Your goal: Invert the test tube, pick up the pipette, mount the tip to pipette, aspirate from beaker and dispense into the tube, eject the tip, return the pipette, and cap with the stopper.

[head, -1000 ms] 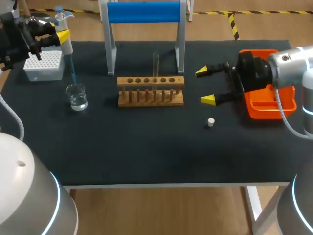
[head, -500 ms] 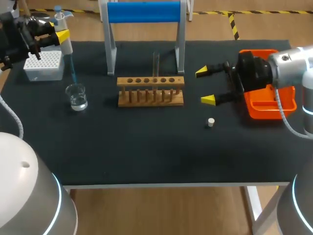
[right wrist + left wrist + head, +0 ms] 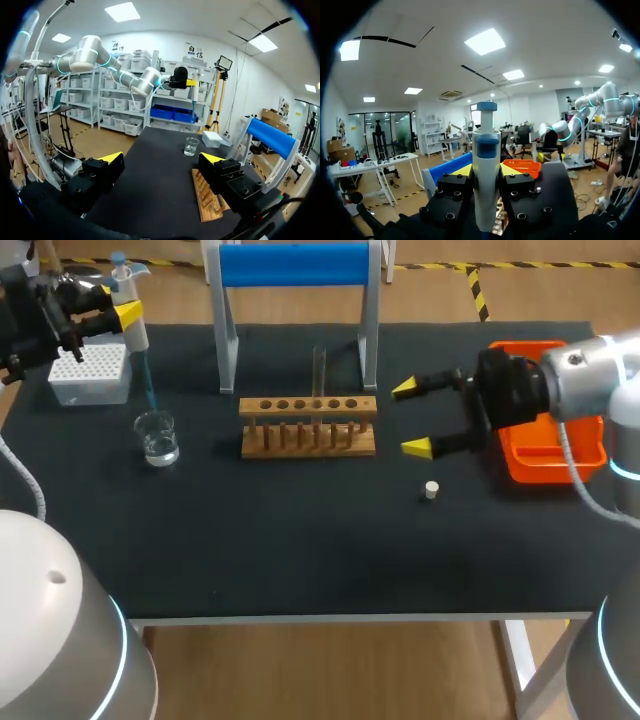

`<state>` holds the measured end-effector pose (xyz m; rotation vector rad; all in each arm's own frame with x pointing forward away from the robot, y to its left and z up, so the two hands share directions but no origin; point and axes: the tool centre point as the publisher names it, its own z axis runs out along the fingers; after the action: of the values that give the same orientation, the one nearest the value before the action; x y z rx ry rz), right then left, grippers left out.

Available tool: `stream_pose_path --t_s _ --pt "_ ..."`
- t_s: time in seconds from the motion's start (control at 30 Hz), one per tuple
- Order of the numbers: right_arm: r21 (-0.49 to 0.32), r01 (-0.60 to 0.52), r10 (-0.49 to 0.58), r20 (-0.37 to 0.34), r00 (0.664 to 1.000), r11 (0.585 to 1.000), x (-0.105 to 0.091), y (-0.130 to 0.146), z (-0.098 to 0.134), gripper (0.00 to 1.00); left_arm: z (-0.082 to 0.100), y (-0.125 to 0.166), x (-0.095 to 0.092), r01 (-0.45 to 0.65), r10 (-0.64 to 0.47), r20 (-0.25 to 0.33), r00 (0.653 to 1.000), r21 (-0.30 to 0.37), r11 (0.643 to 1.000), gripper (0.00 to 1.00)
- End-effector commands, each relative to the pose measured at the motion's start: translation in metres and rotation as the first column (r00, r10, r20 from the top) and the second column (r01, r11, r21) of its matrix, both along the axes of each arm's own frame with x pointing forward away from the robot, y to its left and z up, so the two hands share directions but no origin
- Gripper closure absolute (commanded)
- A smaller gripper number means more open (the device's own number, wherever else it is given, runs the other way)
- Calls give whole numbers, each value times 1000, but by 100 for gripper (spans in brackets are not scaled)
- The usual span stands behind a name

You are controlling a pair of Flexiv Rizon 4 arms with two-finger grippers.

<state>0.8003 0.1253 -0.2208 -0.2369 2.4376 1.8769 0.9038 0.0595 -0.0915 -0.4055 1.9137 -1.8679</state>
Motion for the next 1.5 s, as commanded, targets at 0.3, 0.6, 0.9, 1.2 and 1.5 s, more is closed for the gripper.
stream_pose_path --t_s 0.3,0.6,0.9,1.2,1.5 --pt "-121 193 -195 -6 981 974 -39 100 -4 0 0 0 0 1 -1 1 1000 -1 1000 100" --pt "-185 290 -299 -22 954 939 -43 161 -21 0 0 0 0 1 -1 1 1000 -1 1000 100" --pt "-221 381 -394 -19 919 898 -31 199 -37 0 0 0 0 1 -1 1 1000 -1 1000 100" --pt "-238 428 -443 -10 896 872 -16 223 -50 0 0 0 0 1 -1 1 1000 -1 1000 100" --pt "-252 449 -464 -2 886 857 -4 235 -65 0 0 0 0 1 -1 1 1000 -1 1000 100"
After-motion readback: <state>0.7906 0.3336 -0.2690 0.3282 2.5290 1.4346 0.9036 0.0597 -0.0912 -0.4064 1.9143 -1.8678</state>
